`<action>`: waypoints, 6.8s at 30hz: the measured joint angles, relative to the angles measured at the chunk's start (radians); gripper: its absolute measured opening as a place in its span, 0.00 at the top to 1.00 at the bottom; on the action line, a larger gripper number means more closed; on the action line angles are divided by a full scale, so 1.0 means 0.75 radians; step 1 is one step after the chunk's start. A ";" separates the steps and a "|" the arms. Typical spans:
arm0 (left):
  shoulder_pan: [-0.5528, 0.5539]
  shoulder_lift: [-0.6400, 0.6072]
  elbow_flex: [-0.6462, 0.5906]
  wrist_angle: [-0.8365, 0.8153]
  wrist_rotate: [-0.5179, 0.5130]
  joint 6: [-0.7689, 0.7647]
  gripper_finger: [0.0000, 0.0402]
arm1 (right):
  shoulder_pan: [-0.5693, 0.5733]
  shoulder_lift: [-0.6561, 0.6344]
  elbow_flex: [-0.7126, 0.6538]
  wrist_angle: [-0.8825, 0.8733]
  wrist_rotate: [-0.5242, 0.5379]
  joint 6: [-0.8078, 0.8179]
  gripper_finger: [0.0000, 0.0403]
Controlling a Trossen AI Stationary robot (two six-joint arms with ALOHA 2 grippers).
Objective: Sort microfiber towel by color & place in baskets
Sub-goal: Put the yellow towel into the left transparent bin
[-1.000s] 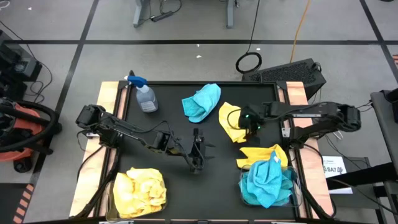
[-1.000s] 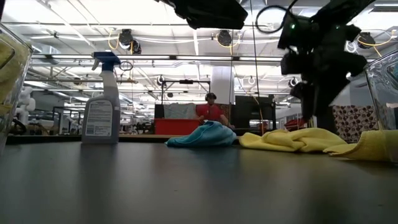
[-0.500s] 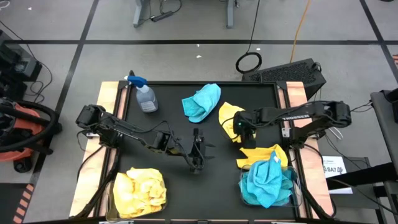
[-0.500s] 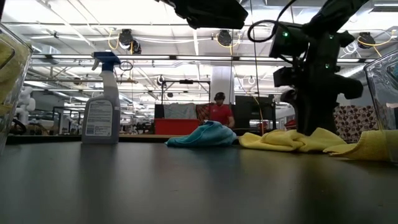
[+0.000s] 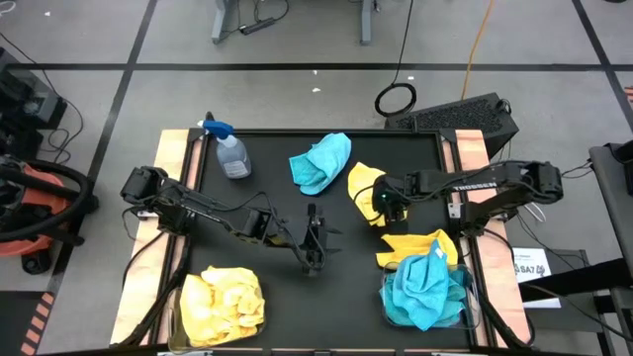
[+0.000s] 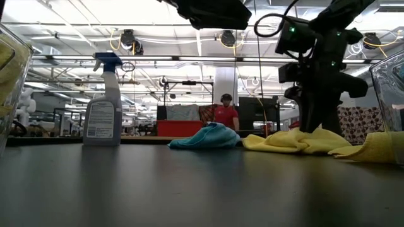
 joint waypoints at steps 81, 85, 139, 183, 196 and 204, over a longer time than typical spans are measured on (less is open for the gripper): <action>0.249 0.205 0.000 0.614 -0.292 -0.110 0.03 | 0.320 -0.215 0.883 -0.175 0.031 -0.144 1.00; 0.282 0.252 0.001 0.714 0.045 -0.184 0.03 | 0.338 -0.211 0.883 -0.149 0.031 -0.155 1.00; -0.195 -0.435 0.006 -0.345 0.087 -0.048 0.99 | 0.566 0.075 0.883 -0.388 -0.012 -0.081 0.38; -1.013 -0.407 -0.050 -1.174 0.166 -1.790 0.97 | 0.619 0.072 0.883 -0.294 -0.031 -0.006 0.47; -1.067 -0.144 -0.050 -1.047 0.245 -1.894 0.97 | 0.676 0.236 0.883 0.020 -0.188 -0.172 0.47; -1.095 -0.047 -0.050 -1.013 0.246 -1.961 0.97 | 0.679 0.357 0.883 0.127 -0.252 -0.222 0.47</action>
